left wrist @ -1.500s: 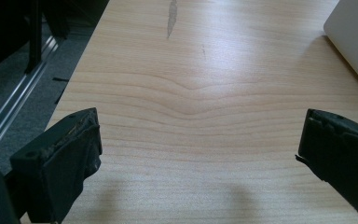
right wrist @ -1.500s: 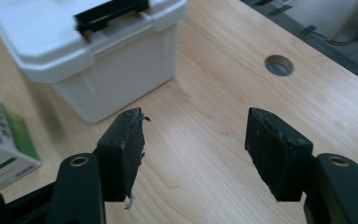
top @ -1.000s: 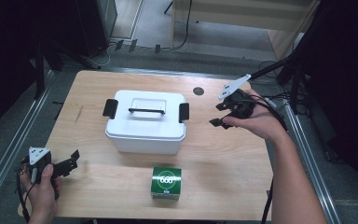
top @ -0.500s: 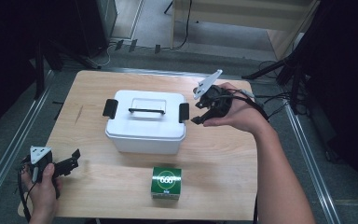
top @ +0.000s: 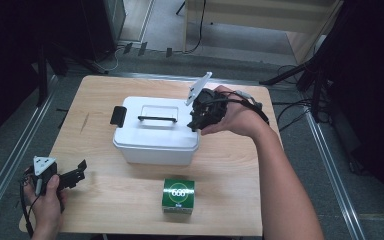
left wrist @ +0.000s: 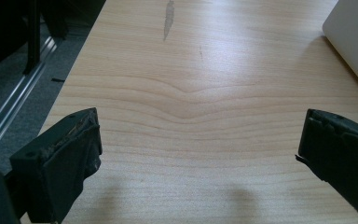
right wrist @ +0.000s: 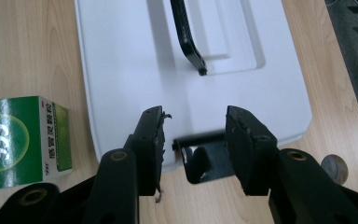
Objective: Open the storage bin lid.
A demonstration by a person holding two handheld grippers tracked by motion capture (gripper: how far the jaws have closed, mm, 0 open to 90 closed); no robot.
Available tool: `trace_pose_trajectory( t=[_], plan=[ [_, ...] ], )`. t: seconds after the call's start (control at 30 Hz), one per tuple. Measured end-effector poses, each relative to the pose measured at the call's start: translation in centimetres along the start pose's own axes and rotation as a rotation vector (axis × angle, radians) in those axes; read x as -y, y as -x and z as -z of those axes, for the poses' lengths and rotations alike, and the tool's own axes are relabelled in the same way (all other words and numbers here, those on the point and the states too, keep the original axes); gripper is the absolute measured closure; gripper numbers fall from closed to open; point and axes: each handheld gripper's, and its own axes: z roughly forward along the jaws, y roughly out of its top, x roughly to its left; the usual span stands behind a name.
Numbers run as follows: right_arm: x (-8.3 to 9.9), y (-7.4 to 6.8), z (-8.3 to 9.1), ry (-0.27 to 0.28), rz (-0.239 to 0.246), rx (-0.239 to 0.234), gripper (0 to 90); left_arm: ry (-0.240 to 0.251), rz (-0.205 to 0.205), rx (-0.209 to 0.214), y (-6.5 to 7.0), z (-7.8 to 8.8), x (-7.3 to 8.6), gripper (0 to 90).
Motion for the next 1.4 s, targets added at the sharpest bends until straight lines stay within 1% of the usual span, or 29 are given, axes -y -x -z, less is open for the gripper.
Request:
trace_pose_trajectory(
  t=[0.07,0.1,0.13,0.2,0.27,0.3,0.43,0.53,0.63,0.67,0.7,0.9,1.0,1.13,1.23,1.3,1.37,1.4],
  plan=[
    [-0.2,0.0,-0.2,0.0,0.003,-0.002,59.0,0.0,0.001,0.0,0.0,0.0,0.0,0.0],
    [-0.7,0.0,-0.6,0.0,0.003,-0.01,60.0,-0.001,0.001,0.0,0.0,0.0,0.0,0.0],
    [-0.7,0.0,-0.6,0.0,0.003,-0.01,60.0,-0.001,0.001,0.0,0.0,0.0,0.0,0.0],
    [-1.4,0.0,-1.0,0.001,0.013,-0.014,61.3,-0.004,-0.001,-0.002,0.0,0.0,0.0,0.0],
    [-1.7,0.0,-1.2,0.001,0.009,-0.023,61.2,-0.004,-0.003,-0.003,0.1,0.0,0.0,0.0],
    [-2.1,0.1,-1.5,-0.005,0.011,-0.035,61.2,-0.006,-0.013,-0.011,0.2,0.0,0.0,0.0],
    [-2.8,0.3,-2.2,-0.008,0.001,-0.036,62.5,-0.01,-0.026,-0.014,0.3,-0.1,0.0,0.0],
    [-3.5,0.4,-2.8,0.002,0.008,-0.039,63.8,-0.007,-0.02,-0.013,0.3,-0.1,0.0,0.0],
    [-3.9,0.4,-3.1,0.007,0.008,-0.044,63.6,-0.009,-0.019,-0.013,0.2,-0.1,0.0,0.0],
    [-4.2,0.4,-3.2,0.013,0.012,-0.051,64.1,-0.011,-0.02,-0.013,0.2,-0.1,0.0,0.0],
    [-4.5,0.3,-3.5,0.013,0.004,-0.059,65.7,-0.011,-0.022,-0.014,0.3,-0.1,0.0,0.0],
    [-5.0,0.6,-4.0,0.008,0.009,-0.061,68.2,-0.011,-0.027,-0.013,0.3,-0.1,0.0,0.0],
    [-5.3,0.7,-4.2,0.011,-0.001,-0.06,70.2,-0.012,-0.027,-0.013,0.3,-0.1,-0.1,0.0],
    [-5.8,0.7,-4.5,0.015,0.011,-0.058,70.8,-0.011,-0.029,-0.014,0.3,-0.2,-0.1,0.0],
    [-6.2,0.6,-4.8,0.015,0.022,-0.045,70.3,-0.013,-0.032,-0.015,0.4,-0.2,-0.1,0.0],
    [-6.6,0.7,-5.3,0.015,0.027,-0.051,72.8,-0.012,-0.031,-0.017,0.4,-0.2,-0.1,0.0],
    [-6.7,0.6,-5.4,0.014,0.025,-0.051,73.4,-0.011,-0.032,-0.017,0.5,-0.1,-0.1,0.0],
    [-6.9,0.7,-5.6,0.009,0.037,-0.05,75.2,-0.011,-0.033,-0.016,0.4,-0.1,-0.1,0.0]
  ],
)
